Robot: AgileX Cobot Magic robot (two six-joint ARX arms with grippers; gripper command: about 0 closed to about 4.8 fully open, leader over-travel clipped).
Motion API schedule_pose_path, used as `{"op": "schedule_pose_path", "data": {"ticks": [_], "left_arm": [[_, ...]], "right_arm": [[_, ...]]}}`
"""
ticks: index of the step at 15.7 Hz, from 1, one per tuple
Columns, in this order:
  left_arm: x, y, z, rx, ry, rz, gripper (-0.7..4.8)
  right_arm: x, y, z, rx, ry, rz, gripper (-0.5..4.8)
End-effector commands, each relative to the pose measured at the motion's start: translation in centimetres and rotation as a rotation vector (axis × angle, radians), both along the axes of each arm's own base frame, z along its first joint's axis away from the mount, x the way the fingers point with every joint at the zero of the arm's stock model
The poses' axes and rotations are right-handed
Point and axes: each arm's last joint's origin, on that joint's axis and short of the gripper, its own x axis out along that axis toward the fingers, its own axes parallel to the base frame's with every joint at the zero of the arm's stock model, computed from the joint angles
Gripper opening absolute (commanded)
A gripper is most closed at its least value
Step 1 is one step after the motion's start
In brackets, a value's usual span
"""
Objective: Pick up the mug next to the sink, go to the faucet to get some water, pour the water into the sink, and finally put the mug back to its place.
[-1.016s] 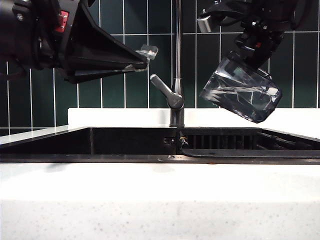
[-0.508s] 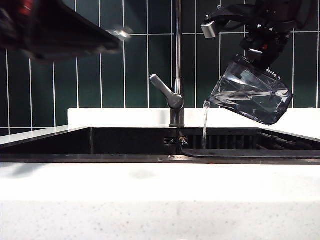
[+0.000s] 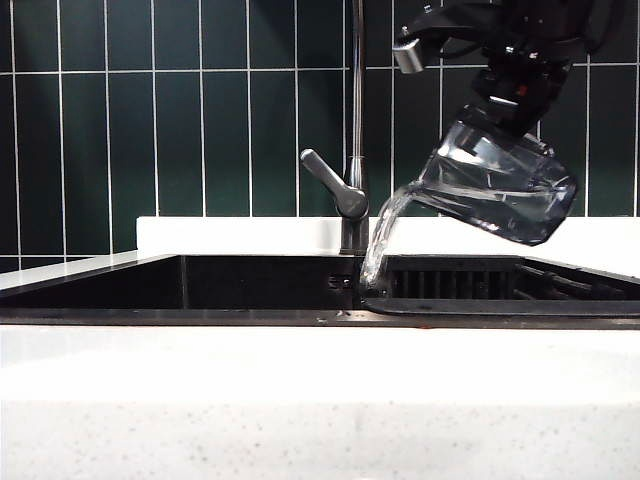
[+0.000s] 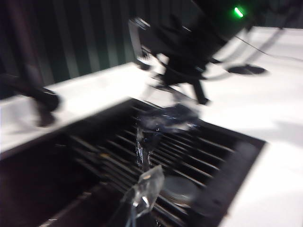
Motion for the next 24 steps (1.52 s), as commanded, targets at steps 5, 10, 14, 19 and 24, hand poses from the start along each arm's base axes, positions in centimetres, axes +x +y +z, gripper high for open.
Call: {"op": "schedule_pose_path", "data": {"ticks": [5, 10, 14, 19, 24], "left_arm": [[-1.7, 0.7, -0.1, -0.078, 0.023, 0.208, -0.05], [-2.1, -0.3, -1.5, 0.000, -0.015, 0.206, -0.06], [-2.5, -0.8, -1.7, -0.004, -0.059, 0.182, -0.05], [-2.9, -0.4, -1.8, -0.039, -0.082, 0.163, -0.05], [-3.1, -0.4, -2.5, -0.058, -0.087, 0.129, -0.05]], "right_arm": [[0.0, 0.0, 0.8, -0.013, -0.053, -0.013, -0.07], [0.1, -0.1, 0.8, -0.048, -0.066, -0.012, -0.07], [0.1, -0.2, 0.9, -0.145, -0.082, -0.015, -0.07], [0.1, -0.3, 0.9, -0.201, -0.090, -0.017, -0.07], [0.3, 0.2, 1.0, -0.170, -0.114, 0.005, -0.07]]}}
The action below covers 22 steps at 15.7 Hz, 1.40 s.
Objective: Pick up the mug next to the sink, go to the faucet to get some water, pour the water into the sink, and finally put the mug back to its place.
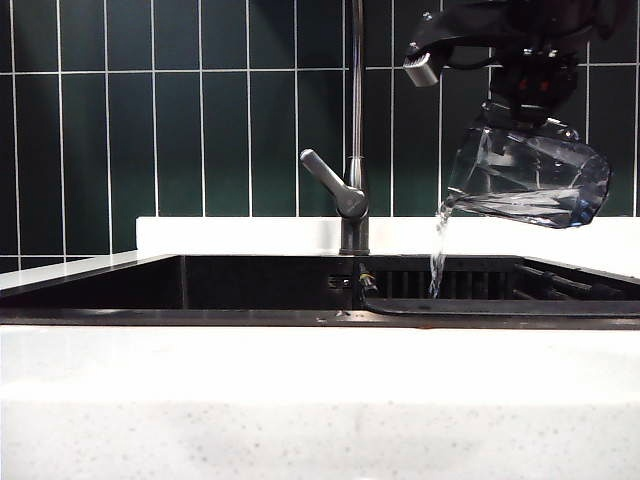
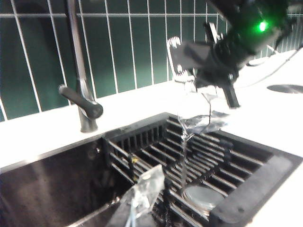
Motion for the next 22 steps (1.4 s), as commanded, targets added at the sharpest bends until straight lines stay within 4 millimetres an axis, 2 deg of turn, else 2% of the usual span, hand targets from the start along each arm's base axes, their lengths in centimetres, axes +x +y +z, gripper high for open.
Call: {"op": "schedule_pose_path", "data": {"ticks": [1, 7, 9, 15, 19, 22], "left_arm": [[-0.1, -0.1, -0.1, 0.000, -0.003, -0.023, -0.05], [-0.1, -0.3, -0.4, 0.012, -0.001, -0.064, -0.05], [-0.2, -0.3, -0.4, 0.009, 0.003, -0.072, -0.05], [-0.2, -0.3, -0.4, 0.009, 0.005, -0.073, -0.05], [-0.1, -0.4, -0.7, 0.013, 0.023, -0.074, -0.05], [-0.1, -0.4, -0.9, 0.014, 0.027, -0.074, -0.05]], "right_arm": [[0.1, 0.6, 0.7, 0.039, -0.055, 0.017, -0.07], [0.2, 1.9, -0.3, -0.089, -0.036, 0.056, -0.07], [-0.2, 2.5, -0.3, -0.197, -0.052, 0.065, -0.07], [-1.6, 4.1, 0.0, -0.364, -0.097, 0.062, -0.07], [-1.9, 4.3, 0.1, -0.426, -0.115, 0.028, -0.07], [-1.9, 4.3, 0.1, -0.406, -0.121, 0.022, -0.07]]}}
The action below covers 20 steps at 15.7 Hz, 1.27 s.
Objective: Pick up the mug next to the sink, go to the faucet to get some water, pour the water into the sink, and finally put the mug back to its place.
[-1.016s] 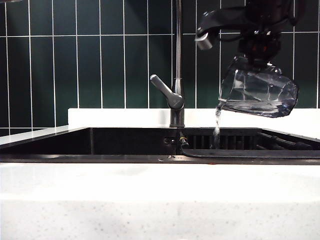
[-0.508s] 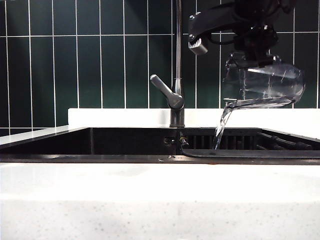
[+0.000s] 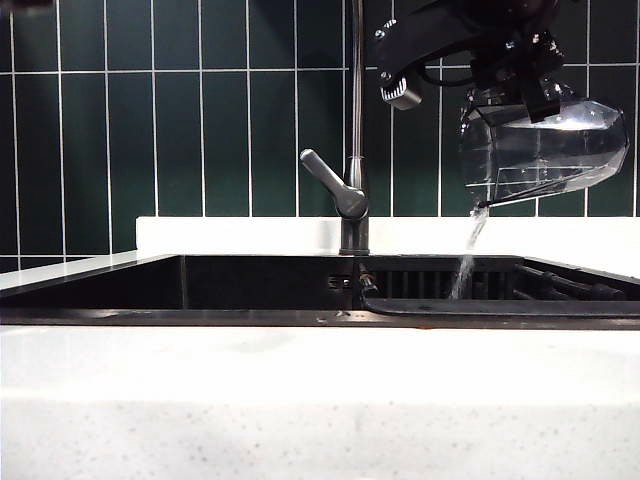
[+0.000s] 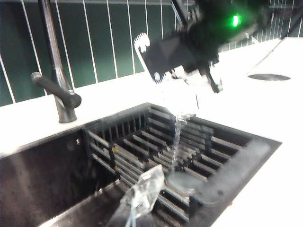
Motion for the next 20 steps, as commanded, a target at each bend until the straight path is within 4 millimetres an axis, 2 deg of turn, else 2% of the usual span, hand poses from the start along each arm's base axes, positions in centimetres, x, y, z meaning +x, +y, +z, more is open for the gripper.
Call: {"op": "schedule_pose_path", "data": {"ticks": [1, 4, 5, 6, 7, 9, 10, 12, 15, 16, 17, 20], "left_arm": [[0.0, 0.0, 0.2, -0.013, -0.005, -0.005, -0.05], [0.0, 0.0, 0.0, -0.002, 0.002, -0.005, -0.05], [0.0, 0.0, 0.0, -0.002, 0.003, -0.007, -0.06], [-0.1, 0.0, 0.1, -0.024, 0.008, -0.029, -0.05], [-0.1, 0.0, 0.2, -0.033, 0.005, -0.030, -0.05], [-0.1, 0.0, 0.2, -0.035, 0.006, -0.030, -0.06], [-0.1, 0.0, 0.3, -0.052, 0.018, -0.032, -0.05], [-0.1, 0.0, 0.4, -0.064, 0.013, -0.033, -0.05], [-0.1, 0.0, 0.7, -0.098, 0.006, -0.031, -0.05], [-0.1, 0.1, 0.8, -0.121, 0.017, -0.035, -0.05], [-0.1, 0.1, 0.8, -0.133, 0.030, -0.038, -0.05], [-0.1, 0.1, 0.8, -0.143, 0.041, -0.047, -0.05]], "right_arm": [[0.1, 0.1, 0.5, 0.041, -0.035, -0.010, -0.07], [0.1, 0.2, 0.4, 0.110, -0.039, -0.010, -0.07], [0.1, 0.2, 0.4, 0.181, -0.044, -0.015, -0.07], [0.1, 0.1, 0.5, 0.299, -0.047, -0.025, -0.07], [0.2, -0.4, 0.8, 0.536, -0.040, -0.047, -0.07], [0.6, -1.7, 1.7, 0.833, -0.026, -0.085, -0.07], [1.0, -2.8, 2.2, 0.980, -0.038, -0.092, -0.07], [1.1, -4.5, 2.6, 1.123, -0.062, -0.052, -0.07], [0.7, -7.8, 1.7, 1.330, -0.110, -0.012, -0.07], [0.2, -10.5, 0.6, 1.477, -0.134, -0.005, -0.07], [0.0, -12.2, -0.3, 1.564, -0.127, 0.028, -0.07], [-0.3, -17.3, -2.9, 1.734, -0.163, 0.020, -0.07]]}}
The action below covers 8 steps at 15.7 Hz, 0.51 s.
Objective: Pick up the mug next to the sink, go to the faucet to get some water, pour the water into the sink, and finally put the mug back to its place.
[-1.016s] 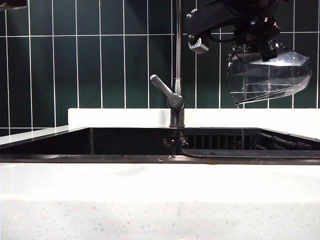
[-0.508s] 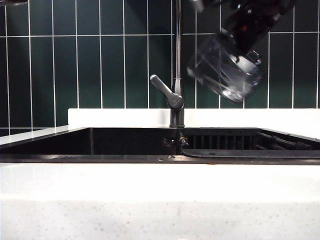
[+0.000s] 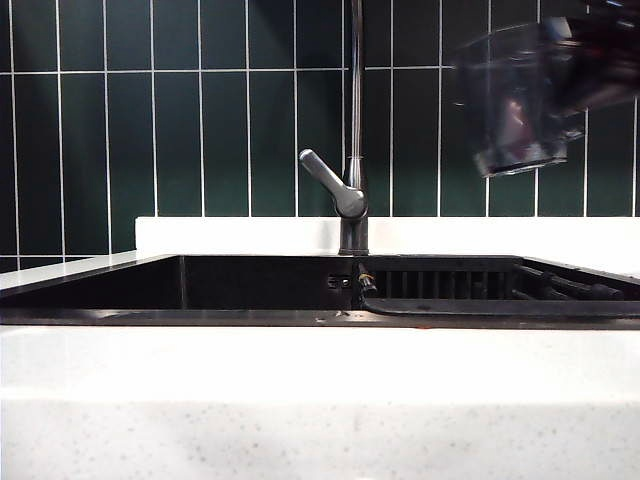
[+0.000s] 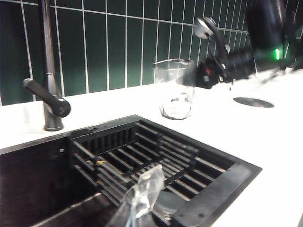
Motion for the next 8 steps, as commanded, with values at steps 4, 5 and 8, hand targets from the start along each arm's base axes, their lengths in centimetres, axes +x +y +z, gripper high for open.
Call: {"op": "schedule_pose_path", "data": {"ticks": [4, 5, 8], "left_arm": [[0.0, 0.0, 0.2, -0.019, 0.000, -0.009, -0.05], [0.0, 0.0, 0.2, -0.019, 0.001, -0.009, -0.05], [0.0, 0.0, 0.2, -0.020, 0.001, -0.009, -0.06]], "right_arm": [[-0.4, -5.5, -1.2, 0.078, -0.118, -0.077, -0.07], [-0.2, -6.0, -1.4, 0.056, -0.125, -0.105, -0.07], [1.6, -7.2, -3.4, 0.038, -0.106, -0.229, -0.07]]}}
